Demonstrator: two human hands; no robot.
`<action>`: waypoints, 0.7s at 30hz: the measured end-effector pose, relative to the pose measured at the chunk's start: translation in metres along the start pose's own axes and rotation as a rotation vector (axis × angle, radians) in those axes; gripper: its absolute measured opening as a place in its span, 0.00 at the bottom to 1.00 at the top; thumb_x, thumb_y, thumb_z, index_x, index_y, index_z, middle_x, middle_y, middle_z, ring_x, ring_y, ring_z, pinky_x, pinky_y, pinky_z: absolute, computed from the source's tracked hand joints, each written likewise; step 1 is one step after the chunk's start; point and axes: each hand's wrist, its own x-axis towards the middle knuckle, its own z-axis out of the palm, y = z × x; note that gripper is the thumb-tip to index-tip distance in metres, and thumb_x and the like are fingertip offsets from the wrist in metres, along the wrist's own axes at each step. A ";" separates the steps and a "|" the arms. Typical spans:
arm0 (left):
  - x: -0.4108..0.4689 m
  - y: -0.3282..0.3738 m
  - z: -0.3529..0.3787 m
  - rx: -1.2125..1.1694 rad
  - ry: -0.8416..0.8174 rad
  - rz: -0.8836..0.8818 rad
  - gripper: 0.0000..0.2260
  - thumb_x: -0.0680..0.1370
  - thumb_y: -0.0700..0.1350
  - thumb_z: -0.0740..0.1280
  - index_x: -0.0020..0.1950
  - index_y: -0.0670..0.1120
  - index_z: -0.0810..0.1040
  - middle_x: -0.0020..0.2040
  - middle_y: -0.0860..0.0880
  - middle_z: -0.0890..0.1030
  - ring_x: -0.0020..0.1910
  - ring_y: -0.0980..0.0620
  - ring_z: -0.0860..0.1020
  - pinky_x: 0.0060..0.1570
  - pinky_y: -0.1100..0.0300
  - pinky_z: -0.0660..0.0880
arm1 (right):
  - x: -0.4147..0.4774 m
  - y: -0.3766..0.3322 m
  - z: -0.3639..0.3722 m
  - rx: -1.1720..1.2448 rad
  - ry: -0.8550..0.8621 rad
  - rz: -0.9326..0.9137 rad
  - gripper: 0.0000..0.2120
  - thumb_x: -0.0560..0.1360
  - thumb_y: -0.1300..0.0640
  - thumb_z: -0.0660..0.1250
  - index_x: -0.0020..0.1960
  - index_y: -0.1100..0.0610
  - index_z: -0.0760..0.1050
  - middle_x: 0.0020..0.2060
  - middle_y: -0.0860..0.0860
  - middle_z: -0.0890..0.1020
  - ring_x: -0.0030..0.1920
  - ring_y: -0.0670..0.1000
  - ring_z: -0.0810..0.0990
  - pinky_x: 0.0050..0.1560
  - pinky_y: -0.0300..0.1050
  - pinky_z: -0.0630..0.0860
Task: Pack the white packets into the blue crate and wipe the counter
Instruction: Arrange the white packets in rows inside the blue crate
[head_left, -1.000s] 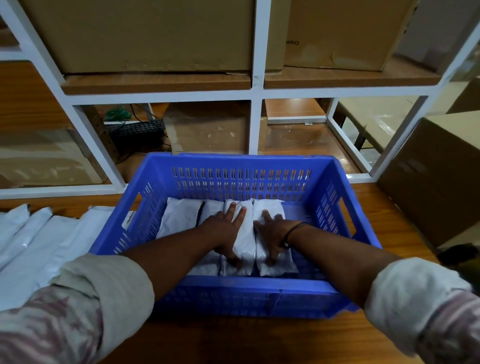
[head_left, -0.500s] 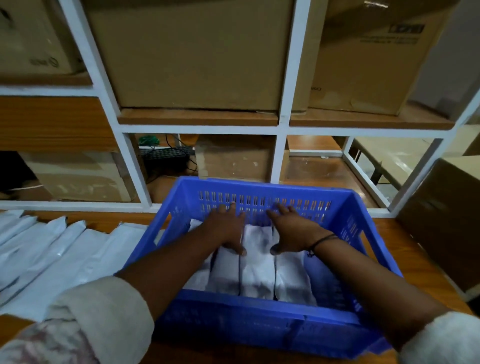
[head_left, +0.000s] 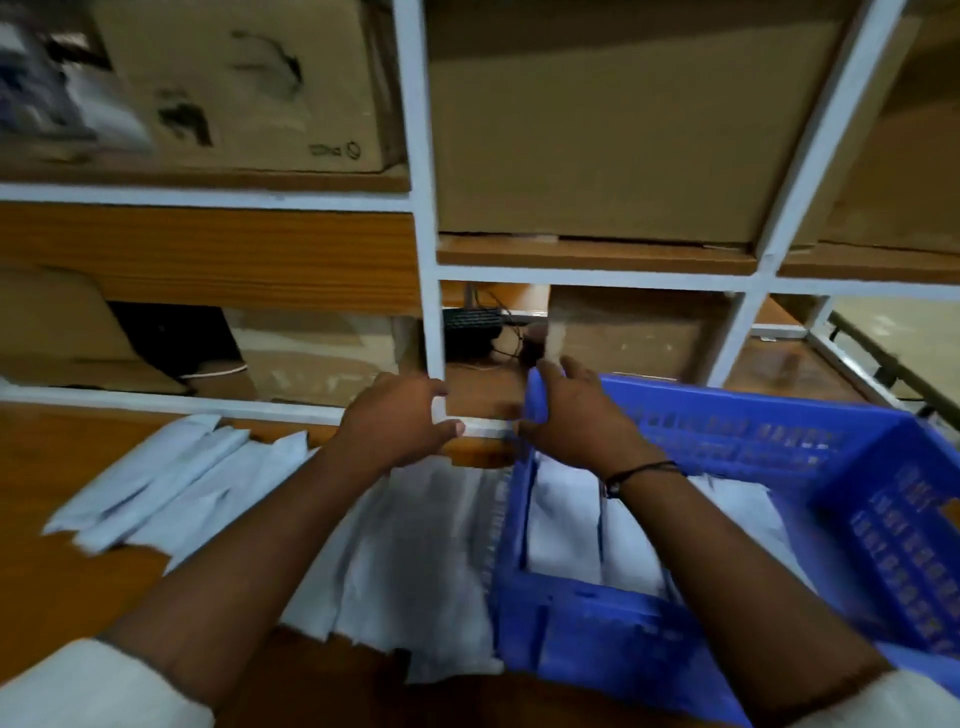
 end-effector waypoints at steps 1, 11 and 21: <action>-0.005 -0.024 -0.002 -0.005 -0.008 -0.025 0.28 0.72 0.64 0.71 0.68 0.54 0.77 0.66 0.49 0.79 0.65 0.44 0.76 0.62 0.48 0.75 | 0.004 -0.021 0.007 0.020 -0.010 -0.016 0.42 0.74 0.46 0.73 0.80 0.58 0.56 0.78 0.62 0.57 0.78 0.61 0.55 0.77 0.53 0.56; -0.029 -0.210 0.034 -0.104 -0.132 -0.190 0.38 0.67 0.79 0.60 0.64 0.54 0.78 0.68 0.45 0.78 0.64 0.42 0.76 0.64 0.46 0.74 | 0.019 -0.154 0.126 0.113 -0.093 0.008 0.37 0.75 0.43 0.70 0.77 0.55 0.59 0.76 0.59 0.61 0.74 0.63 0.63 0.70 0.56 0.69; -0.068 -0.246 0.111 -0.081 -0.013 -0.290 0.43 0.76 0.67 0.64 0.83 0.52 0.47 0.81 0.46 0.57 0.79 0.39 0.58 0.75 0.42 0.59 | -0.016 -0.128 0.233 -0.020 -0.152 0.386 0.40 0.77 0.29 0.51 0.80 0.51 0.48 0.80 0.57 0.46 0.77 0.70 0.43 0.71 0.77 0.51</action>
